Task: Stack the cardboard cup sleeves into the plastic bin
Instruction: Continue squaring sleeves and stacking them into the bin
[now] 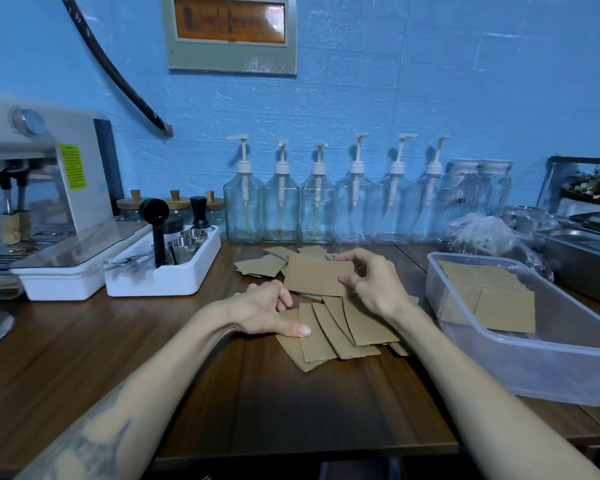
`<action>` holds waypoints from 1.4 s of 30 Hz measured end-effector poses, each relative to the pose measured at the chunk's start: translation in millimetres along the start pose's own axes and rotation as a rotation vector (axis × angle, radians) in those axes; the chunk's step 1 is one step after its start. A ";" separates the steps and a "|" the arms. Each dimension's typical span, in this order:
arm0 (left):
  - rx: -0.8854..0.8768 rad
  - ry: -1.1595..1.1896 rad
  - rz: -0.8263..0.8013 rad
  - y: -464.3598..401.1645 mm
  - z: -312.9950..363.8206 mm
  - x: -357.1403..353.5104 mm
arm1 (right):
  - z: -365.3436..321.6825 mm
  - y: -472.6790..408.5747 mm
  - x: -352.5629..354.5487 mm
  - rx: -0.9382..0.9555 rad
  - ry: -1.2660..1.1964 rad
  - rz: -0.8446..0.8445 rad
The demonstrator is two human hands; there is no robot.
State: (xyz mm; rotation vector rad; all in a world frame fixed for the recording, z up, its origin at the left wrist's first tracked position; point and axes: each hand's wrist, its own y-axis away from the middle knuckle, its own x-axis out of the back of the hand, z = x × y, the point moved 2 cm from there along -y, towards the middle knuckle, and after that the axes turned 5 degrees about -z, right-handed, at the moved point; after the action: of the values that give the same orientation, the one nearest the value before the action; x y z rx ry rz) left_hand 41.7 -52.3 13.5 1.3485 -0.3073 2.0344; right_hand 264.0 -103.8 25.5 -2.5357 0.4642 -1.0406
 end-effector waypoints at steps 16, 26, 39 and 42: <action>-0.014 -0.113 -0.021 3.7 5.7 -1.2 | 3.4 -2.0 -2.5 0.018 0.001 -0.005; 0.008 0.427 0.077 -6.5 7.7 -6.6 | -1.1 -0.8 0.5 0.005 -0.036 0.009; 0.076 1.006 0.389 11.4 -22.7 32.9 | -1.0 -1.1 0.3 -0.031 -0.067 0.018; -0.022 1.079 0.457 15.0 -24.9 41.5 | -1.1 -1.5 -1.0 -0.027 -0.066 0.003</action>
State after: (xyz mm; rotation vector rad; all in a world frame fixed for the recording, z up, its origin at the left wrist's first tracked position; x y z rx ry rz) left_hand 3.8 -33.8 41.7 0.0136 -0.1345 2.7855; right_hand 262.8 -102.3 26.3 -2.5835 0.4675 -0.9528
